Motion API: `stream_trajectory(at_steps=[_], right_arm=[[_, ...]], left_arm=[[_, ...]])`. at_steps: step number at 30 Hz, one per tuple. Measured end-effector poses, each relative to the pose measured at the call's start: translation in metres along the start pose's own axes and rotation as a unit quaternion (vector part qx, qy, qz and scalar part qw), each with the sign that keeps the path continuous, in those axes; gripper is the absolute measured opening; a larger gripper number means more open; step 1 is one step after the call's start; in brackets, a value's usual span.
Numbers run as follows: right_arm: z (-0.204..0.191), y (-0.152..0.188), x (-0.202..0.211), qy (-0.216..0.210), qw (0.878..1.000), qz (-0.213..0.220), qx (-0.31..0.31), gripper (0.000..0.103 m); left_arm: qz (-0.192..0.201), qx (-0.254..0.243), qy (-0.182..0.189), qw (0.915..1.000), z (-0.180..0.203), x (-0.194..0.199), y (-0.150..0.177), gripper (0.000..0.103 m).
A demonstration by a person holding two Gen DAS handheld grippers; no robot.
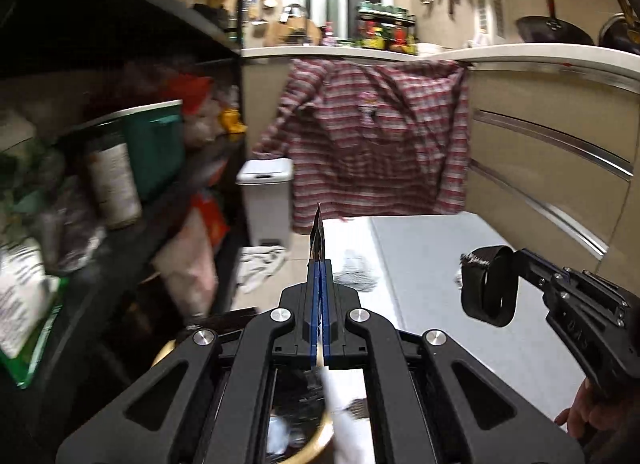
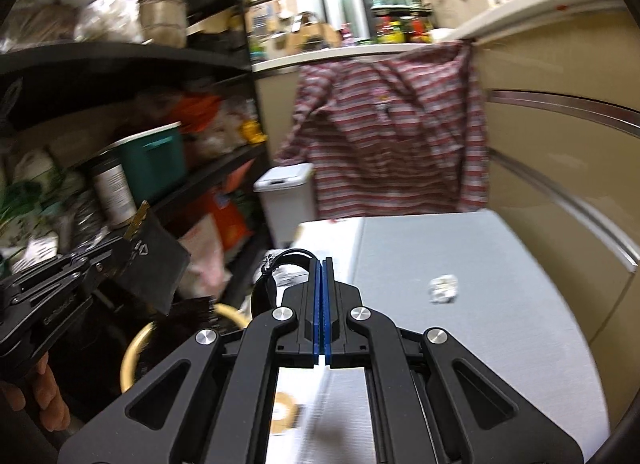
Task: Collect trash
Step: 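Carry the sachet and strap over the bin and open both tools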
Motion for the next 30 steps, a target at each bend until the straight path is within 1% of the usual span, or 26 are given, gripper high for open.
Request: stream_trajectory(at_steps=[3, 6, 10, 16, 20, 24, 27, 29, 30], right_arm=[[-0.031, 0.014, -0.009, -0.020, 1.000, -0.015, 0.013, 0.001], [-0.061, 0.029, -0.022, -0.035, 0.998, -0.032, 0.030, 0.001], [-0.086, 0.043, -0.036, -0.044, 0.997, -0.047, 0.042, 0.001], [-0.109, 0.060, -0.058, -0.050, 0.995, -0.070, 0.048, 0.001], [-0.123, 0.073, -0.073, -0.056, 0.992, -0.090, 0.061, 0.001], [-0.133, 0.081, -0.087, -0.059, 0.991, -0.102, 0.068, 0.001], [-0.140, 0.086, -0.096, -0.057, 0.990, -0.110, 0.073, 0.005], [-0.143, 0.087, -0.100, -0.055, 0.989, -0.111, 0.075, 0.005], [-0.145, 0.088, -0.102, -0.055, 0.989, -0.112, 0.076, 0.010]], left_arm=[[-0.003, 0.005, -0.028, 0.9996, -0.023, 0.004, 0.009, 0.001], [-0.009, 0.011, -0.047, 0.9988, -0.043, 0.006, 0.017, 0.001], [-0.014, 0.028, -0.069, 0.9971, -0.066, 0.003, 0.028, 0.001], [-0.040, 0.058, -0.095, 0.9930, -0.098, -0.012, 0.056, 0.001], [-0.056, 0.068, -0.103, 0.9907, -0.112, -0.023, 0.071, 0.001], [-0.072, 0.065, -0.106, 0.9896, -0.117, -0.034, 0.081, 0.001], [-0.084, 0.058, -0.111, 0.9886, -0.117, -0.040, 0.087, 0.002], [-0.092, 0.055, -0.121, 0.9868, -0.120, -0.042, 0.090, 0.009], [-0.096, 0.057, -0.124, 0.9859, -0.121, -0.043, 0.092, 0.035]])
Point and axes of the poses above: each gripper's, at about its wrist camera, not at the fingertips, and x roughly against the way its jaws point, z to its right, y to its underside, the point moved 7 cm from there along -x, roughly the way its jaws point, and after that the axes turned 14 degrees about -x, right-handed, at the moved point
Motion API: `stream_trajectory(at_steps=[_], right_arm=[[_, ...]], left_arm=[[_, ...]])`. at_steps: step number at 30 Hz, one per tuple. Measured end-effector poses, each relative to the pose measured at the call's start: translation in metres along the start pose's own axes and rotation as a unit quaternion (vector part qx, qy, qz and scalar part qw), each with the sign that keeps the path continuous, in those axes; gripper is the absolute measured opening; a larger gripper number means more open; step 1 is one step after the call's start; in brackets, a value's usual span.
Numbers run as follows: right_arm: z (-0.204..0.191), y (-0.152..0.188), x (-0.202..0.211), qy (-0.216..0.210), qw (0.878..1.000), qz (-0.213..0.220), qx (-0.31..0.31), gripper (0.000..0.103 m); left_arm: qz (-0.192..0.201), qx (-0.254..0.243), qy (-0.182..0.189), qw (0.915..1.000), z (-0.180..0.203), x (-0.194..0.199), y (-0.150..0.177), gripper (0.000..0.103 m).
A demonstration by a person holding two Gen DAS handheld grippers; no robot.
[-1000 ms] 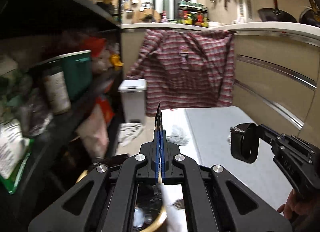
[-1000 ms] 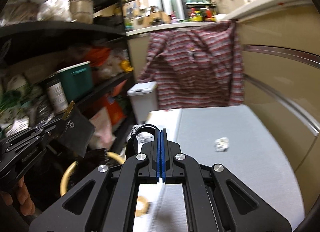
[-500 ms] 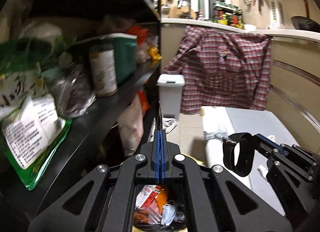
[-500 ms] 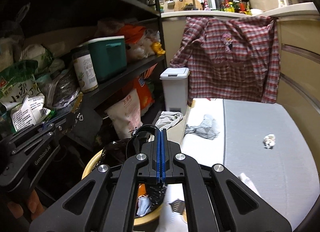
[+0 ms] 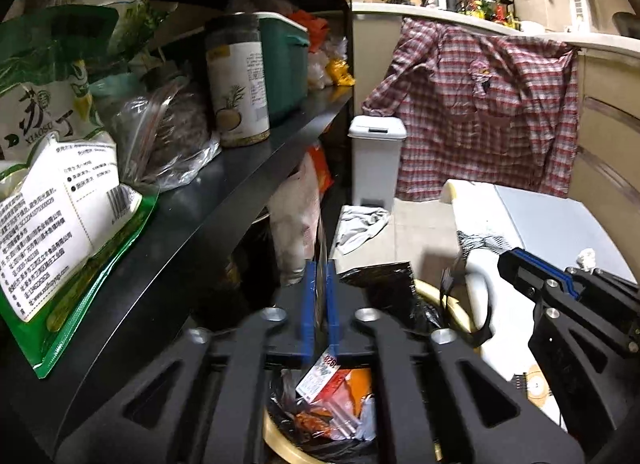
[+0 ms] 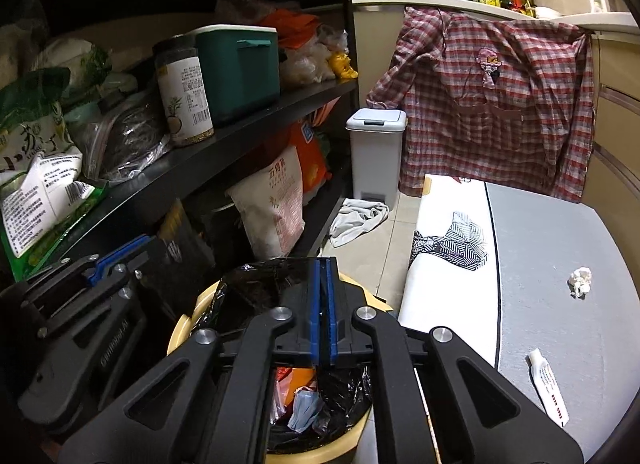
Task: Collect trash
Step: 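Carry the sachet and strap over the bin and open both tools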
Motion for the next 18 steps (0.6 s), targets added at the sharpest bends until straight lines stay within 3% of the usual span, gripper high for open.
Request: stream_trajectory(at_steps=[1, 3, 7, 18], right_arm=[[0.000, 0.000, -0.001, 0.001, 1.000, 0.001, 0.001, 0.023], [0.001, -0.003, 0.001, 0.011, 1.000, 0.013, 0.000, 0.035], [0.007, -0.007, 0.004, 0.014, 1.000, 0.019, -0.004, 0.048], [0.029, -0.006, 0.026, 0.018, 0.999, 0.023, -0.023, 0.058]], left_arm=[[0.000, 0.004, -0.009, 1.0000, -0.002, 0.001, 0.001, 0.072], [0.020, 0.024, -0.055, 0.9980, -0.014, 0.008, 0.000, 0.083], [0.012, 0.044, -0.045, 0.9980, -0.020, 0.004, -0.001, 0.085], [0.037, 0.032, -0.037, 0.9981, -0.006, 0.017, -0.012, 0.089]])
Point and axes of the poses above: each gripper's, at about its wrist camera, not at the fingertips, and x roughly against the way its jaws point, z to its right, y to its underside, the point moved 7 cm from there along -x, roughly the way its jaws point, and after that the axes turned 14 degrees about -x, right-handed, at the moved point
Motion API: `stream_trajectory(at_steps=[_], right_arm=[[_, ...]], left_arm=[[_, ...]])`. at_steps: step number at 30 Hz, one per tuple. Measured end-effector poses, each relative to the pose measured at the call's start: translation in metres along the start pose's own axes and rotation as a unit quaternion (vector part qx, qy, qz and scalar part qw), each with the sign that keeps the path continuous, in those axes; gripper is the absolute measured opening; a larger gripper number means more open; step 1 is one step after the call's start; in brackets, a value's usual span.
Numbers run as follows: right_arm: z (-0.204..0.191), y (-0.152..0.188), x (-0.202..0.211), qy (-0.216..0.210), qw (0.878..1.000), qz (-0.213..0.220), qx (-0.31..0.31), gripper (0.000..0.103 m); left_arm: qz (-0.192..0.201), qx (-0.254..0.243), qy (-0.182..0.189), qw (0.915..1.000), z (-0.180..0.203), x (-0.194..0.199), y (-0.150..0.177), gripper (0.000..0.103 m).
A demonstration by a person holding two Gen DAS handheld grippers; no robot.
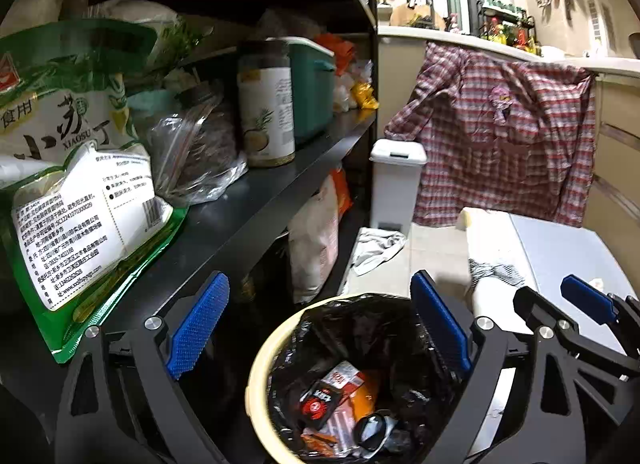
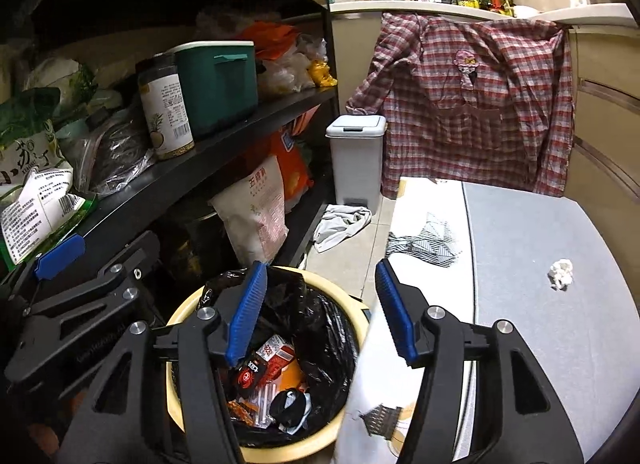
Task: Collect trash
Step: 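Carry the sachet and strap over the bin and open both tools, then move both tools back over the table toward the tissue and white tube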
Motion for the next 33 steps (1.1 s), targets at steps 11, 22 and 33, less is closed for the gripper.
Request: stream_trajectory(at_steps=[11, 22, 33], right_arm=[[0.079, -0.019, 0.049, 0.031, 0.998, 0.051, -0.020, 0.066], [0.260, -0.036, 0.054, 0.163, 0.978, 0.067, -0.116, 0.067], [0.335, -0.027, 0.005, 0.195, 0.972, 0.029, -0.131, 0.067]], left_arm=[[0.047, -0.027, 0.045, 0.9975, 0.066, 0.031, -0.021, 0.095], [0.049, -0.065, 0.159, 0.9838, 0.209, 0.033, -0.015, 0.095], [-0.012, -0.082, 0.215, 0.9731, 0.296, -0.010, 0.030, 0.095]])
Point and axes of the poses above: each gripper's, at about its wrist camera, not at the fingertips, and x roughly against the way its jaws point, z to its right, y to its underside, the point moved 7 cm from there along -x, roughly the way its jaws point, and after that the axes turned 14 degrees about -x, right-handed, at the moved point
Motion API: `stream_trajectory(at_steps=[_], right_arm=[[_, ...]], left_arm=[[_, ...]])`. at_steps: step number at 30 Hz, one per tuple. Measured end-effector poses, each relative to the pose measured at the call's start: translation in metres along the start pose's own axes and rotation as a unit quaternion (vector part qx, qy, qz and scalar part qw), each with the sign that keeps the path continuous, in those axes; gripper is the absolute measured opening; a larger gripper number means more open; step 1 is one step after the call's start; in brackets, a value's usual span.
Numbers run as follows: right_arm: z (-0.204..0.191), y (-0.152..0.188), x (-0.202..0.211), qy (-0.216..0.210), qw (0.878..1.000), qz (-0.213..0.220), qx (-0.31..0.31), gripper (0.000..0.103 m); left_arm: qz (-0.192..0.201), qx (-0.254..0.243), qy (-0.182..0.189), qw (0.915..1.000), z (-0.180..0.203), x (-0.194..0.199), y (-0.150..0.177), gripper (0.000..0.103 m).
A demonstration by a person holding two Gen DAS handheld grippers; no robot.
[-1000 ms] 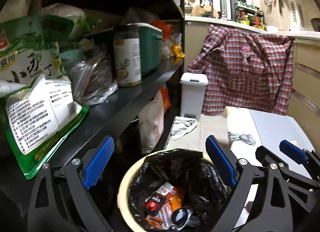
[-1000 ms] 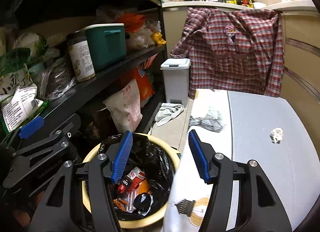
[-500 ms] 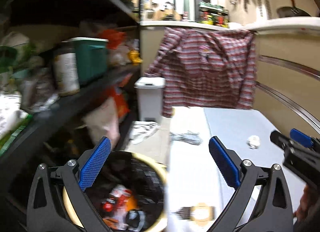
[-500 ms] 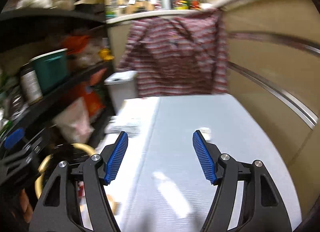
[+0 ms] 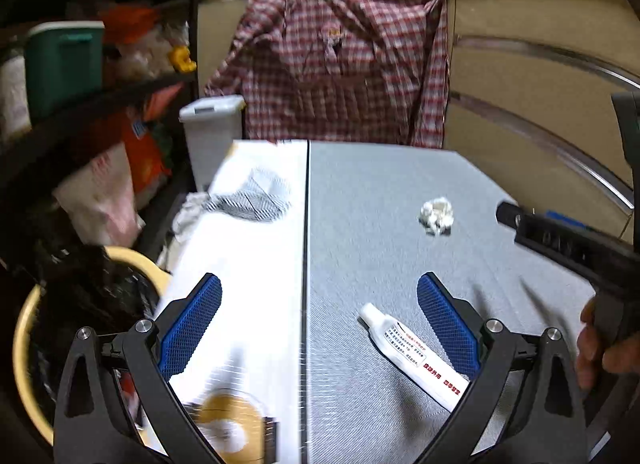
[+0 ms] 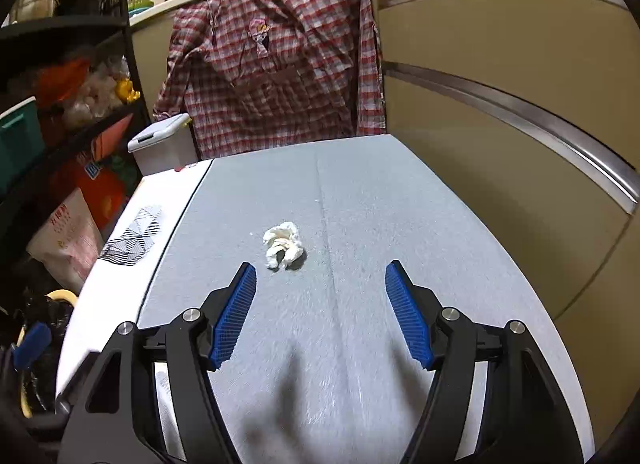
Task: Collect trash
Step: 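Move both tools back over the table toward the tissue and white tube, then grasp the white tube with the left tool while the right tool grasps the tissue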
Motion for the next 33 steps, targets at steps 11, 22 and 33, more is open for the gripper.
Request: stream_trajectory(at_steps=[11, 22, 33], right_arm=[[-0.016, -0.014, -0.063, -0.018, 0.999, -0.016, 0.048, 0.067], [-0.035, -0.008, -0.117, -0.042, 0.991, -0.112, 0.051, 0.015], [0.019, -0.028, -0.090, 0.006, 0.999, -0.040, 0.002, 0.011]], left_arm=[[-0.018, 0.054, 0.037, 0.9977, -0.003, -0.023, -0.001, 0.092], [-0.015, 0.051, 0.033, 0.9981, -0.006, -0.021, -0.001, 0.092], [-0.037, 0.007, 0.052, 0.9979, 0.019, -0.029, -0.003, 0.090]])
Point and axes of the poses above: each gripper's, at about its wrist camera, not at the fingertips, and x roughly against the way its jaws point, z to its right, y to its underside, the point moved 7 cm from there along -x, roughly the way its jaws point, and after that the axes turned 14 degrees about -x, right-handed, at the moved point
